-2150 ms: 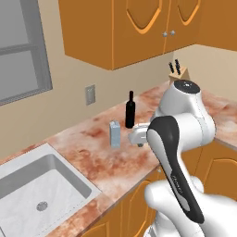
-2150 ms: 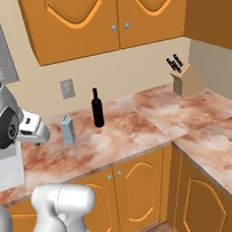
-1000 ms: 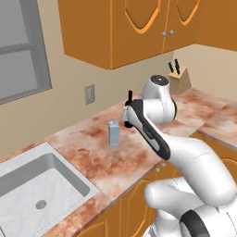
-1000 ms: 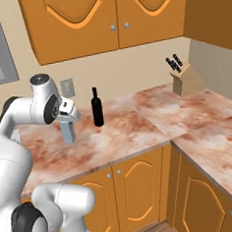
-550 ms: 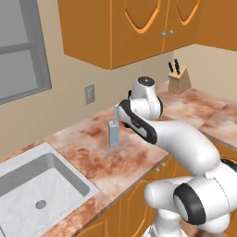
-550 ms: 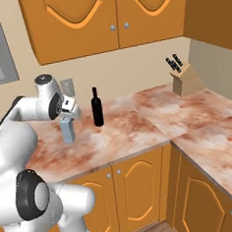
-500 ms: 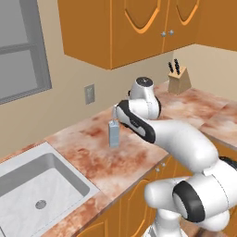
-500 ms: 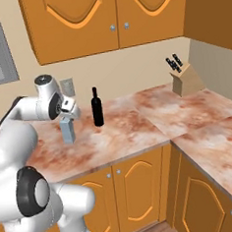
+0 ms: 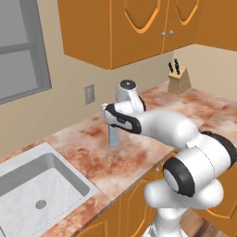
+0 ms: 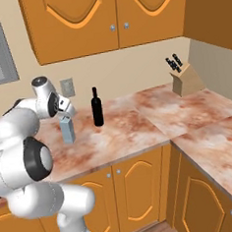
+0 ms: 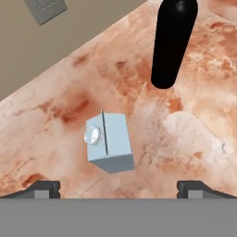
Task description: Move the drinks to the dining counter.
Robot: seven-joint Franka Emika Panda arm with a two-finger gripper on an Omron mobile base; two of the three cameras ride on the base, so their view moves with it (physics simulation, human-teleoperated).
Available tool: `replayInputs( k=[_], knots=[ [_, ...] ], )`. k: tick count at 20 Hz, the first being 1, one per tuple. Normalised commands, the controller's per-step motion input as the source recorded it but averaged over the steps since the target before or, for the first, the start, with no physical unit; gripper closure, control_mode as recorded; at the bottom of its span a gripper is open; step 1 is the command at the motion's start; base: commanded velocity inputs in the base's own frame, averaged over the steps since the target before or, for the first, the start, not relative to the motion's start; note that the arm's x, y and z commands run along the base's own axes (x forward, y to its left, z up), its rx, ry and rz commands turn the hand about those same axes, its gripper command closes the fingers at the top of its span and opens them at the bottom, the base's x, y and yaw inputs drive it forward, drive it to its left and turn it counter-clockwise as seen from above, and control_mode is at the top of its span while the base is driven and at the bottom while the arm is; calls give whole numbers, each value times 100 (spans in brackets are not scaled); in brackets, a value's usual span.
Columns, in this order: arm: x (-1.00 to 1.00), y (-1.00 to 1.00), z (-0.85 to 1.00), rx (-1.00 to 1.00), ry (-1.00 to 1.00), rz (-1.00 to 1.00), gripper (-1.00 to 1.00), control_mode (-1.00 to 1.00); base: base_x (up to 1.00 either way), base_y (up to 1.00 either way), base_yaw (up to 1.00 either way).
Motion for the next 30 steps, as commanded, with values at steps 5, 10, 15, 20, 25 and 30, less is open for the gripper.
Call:
replayInputs(
  k=[5, 10, 15, 20, 25, 30],
  knots=[
    [52, 10, 0, 0, 0, -5, -100, -100, 0, 0, 0],
    [7, 0, -9, 0, 8, 0, -100, -100, 0, 0, 0],
    [0, 0, -9, 0, 18, 0, -100, -100, 0, 0, 0],
    [1, 0, -9, 0, 4, 0, -100, -100, 0, 0, 0],
    [6, 0, -15, 0, 0, 0, -100, -100, 0, 0, 0],
    [0, 0, -15, 4, 2, 0, -100, -100, 0, 0, 0]
  ],
)
